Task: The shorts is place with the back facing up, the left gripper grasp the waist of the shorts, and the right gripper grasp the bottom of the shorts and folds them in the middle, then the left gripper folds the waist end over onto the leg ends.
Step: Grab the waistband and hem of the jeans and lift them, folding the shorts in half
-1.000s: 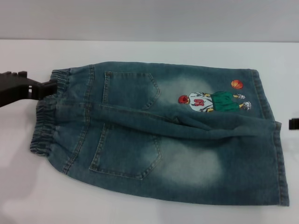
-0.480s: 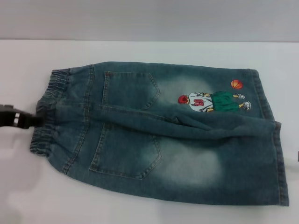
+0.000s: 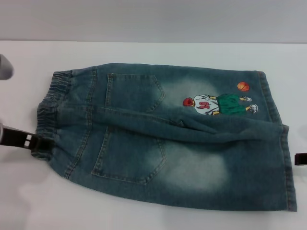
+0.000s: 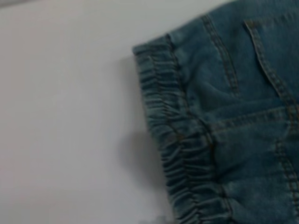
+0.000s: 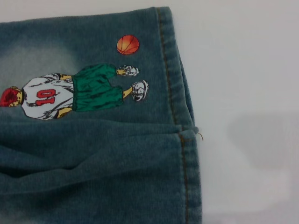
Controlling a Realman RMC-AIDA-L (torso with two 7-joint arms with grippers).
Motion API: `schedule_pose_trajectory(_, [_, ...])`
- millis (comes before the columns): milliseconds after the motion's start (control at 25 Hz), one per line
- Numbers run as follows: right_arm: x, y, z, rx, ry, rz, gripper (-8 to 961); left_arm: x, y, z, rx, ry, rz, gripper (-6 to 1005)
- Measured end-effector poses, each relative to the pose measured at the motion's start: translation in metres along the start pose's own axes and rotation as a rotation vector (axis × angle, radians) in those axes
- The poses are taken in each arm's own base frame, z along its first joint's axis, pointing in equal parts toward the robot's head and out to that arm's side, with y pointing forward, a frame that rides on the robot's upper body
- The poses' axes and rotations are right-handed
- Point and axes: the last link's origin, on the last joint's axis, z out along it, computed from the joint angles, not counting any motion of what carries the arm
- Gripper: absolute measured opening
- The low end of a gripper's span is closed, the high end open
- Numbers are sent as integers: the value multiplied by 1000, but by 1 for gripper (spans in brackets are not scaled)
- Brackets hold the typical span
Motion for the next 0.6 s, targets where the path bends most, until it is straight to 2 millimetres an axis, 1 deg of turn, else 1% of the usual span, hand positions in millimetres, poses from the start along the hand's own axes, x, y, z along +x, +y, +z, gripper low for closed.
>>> schedule_pose_trajectory(120, [-2,0,-2,2,-4,-7,694,1,3,6,-10,-31,3,753])
schedule_pose_trajectory(320, [-3,-1,-4,5,-8,-6,694,2,4,9,-14,-47,8,752])
schedule_pose_trajectory(600, [-4,-2,-4,12,-11,-17,695,-2,3,14,-12,-70,0,751])
